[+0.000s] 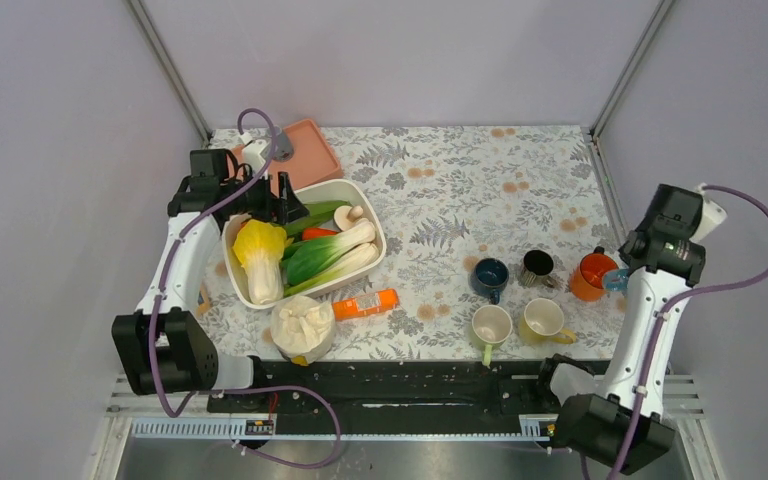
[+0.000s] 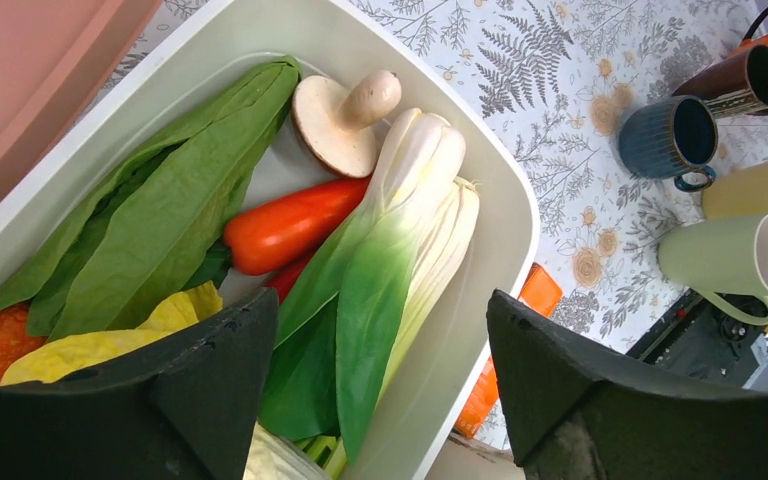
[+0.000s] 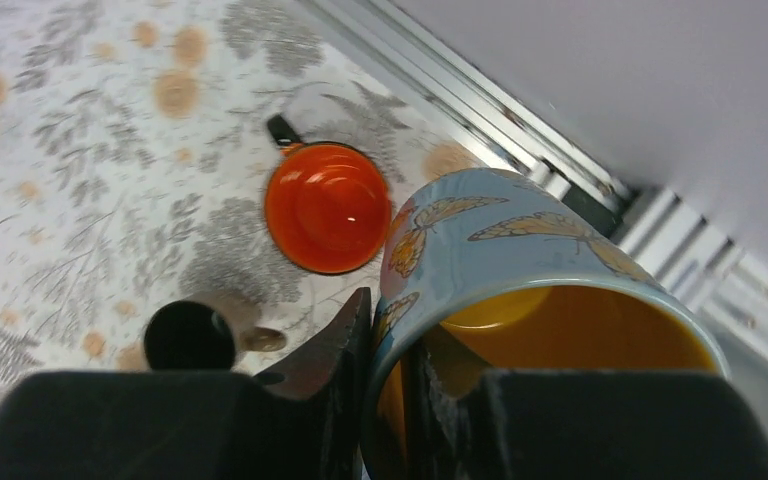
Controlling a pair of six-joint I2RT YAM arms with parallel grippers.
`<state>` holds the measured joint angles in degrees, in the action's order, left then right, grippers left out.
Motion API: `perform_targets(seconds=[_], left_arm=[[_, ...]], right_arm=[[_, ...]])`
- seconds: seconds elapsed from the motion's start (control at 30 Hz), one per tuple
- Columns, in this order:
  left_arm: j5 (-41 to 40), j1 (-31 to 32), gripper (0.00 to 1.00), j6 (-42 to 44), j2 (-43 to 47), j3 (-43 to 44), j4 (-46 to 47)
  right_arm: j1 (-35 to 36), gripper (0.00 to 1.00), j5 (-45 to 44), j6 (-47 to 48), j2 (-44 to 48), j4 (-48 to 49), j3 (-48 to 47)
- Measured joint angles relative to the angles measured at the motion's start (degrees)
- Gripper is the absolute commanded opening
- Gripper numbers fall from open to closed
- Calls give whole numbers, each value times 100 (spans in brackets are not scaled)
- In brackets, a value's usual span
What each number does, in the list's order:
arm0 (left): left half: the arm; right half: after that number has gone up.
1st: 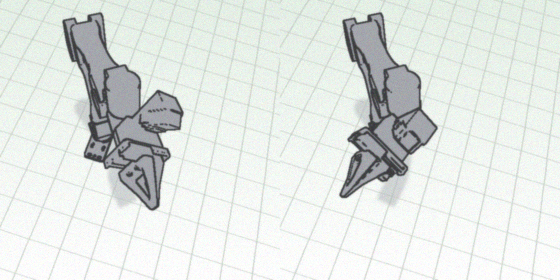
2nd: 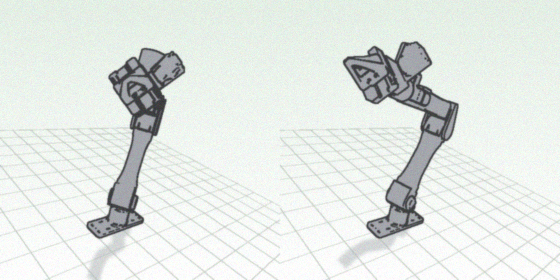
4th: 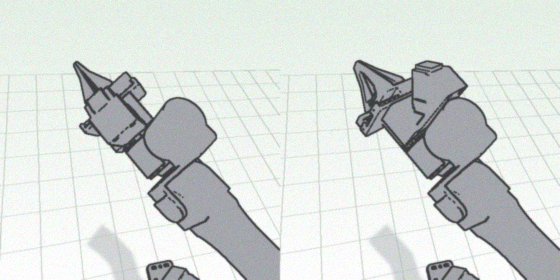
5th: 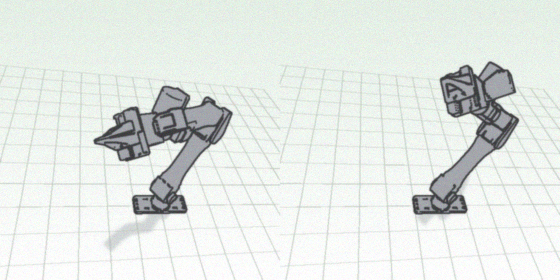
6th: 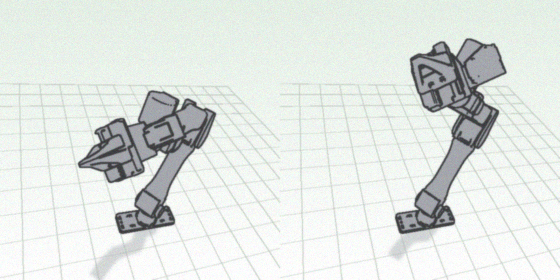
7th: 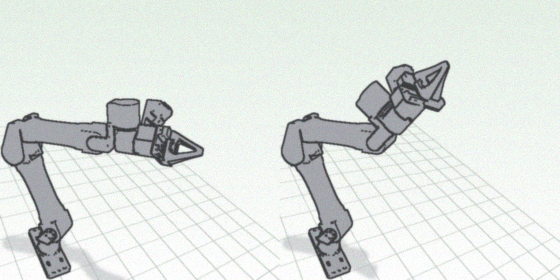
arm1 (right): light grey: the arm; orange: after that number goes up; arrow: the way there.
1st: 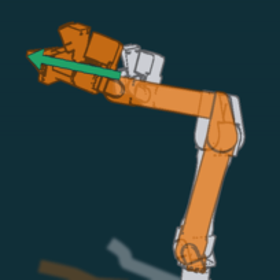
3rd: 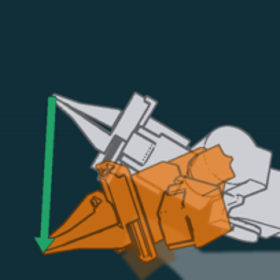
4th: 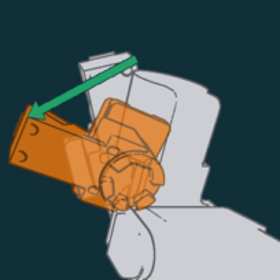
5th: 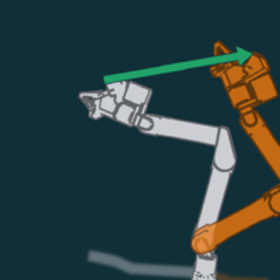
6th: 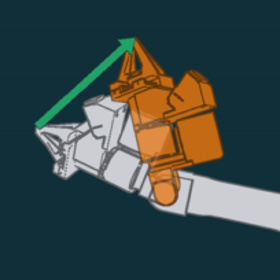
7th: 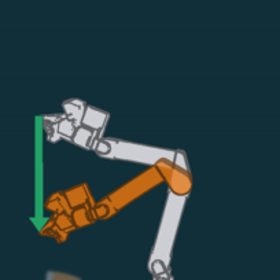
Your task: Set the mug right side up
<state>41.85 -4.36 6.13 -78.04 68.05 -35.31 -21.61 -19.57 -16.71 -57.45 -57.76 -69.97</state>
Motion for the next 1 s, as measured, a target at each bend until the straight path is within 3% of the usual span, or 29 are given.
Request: perform_targets(seconds=[0.17,0.37,0.63,1.0], left_arm=[[-11,0,79,98,267,-31,4],[-2,0,79,160,439,-33,26],[0,2,78,164,444,-46,26],[-2,2,78,160,345,-46,22]], right_arm=[[-1250,0,188,-304,15,4,555],[-1921,0,581,-691,-44,42,1189],[-2332,0,977,-916,-503,487,1888],[-2356,0,1025,-909,-992,1255,2485]])
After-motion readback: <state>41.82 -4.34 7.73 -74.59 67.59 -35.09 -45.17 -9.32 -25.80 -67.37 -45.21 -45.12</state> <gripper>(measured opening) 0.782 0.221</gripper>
